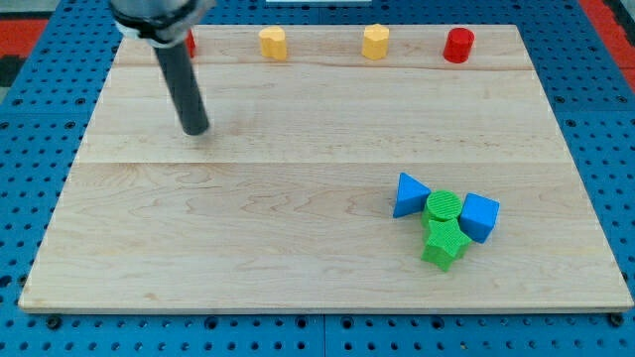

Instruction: Place your arm to the right of the blue cube

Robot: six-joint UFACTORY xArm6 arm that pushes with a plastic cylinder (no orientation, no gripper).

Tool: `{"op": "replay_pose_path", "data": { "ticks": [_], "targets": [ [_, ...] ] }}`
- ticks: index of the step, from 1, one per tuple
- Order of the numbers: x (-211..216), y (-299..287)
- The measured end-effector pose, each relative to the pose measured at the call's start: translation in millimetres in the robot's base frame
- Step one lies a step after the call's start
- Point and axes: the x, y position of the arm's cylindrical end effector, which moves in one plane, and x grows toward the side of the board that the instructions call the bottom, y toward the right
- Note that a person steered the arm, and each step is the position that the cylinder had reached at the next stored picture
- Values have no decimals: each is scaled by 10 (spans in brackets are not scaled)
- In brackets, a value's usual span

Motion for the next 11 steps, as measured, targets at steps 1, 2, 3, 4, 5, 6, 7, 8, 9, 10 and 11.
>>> {"op": "replay_pose_path", "data": {
  "ticks": [1,2,3,4,5,6,7,8,9,10,11],
  "targets": [
    [20,832],
    [-69,2036],
    [-65,2928],
    [427,3381],
    [783,3511],
    [784,3511],
    [784,3511],
    [794,3533],
    [810,3533],
    [857,3539],
    [1392,3839]
  ]
}}
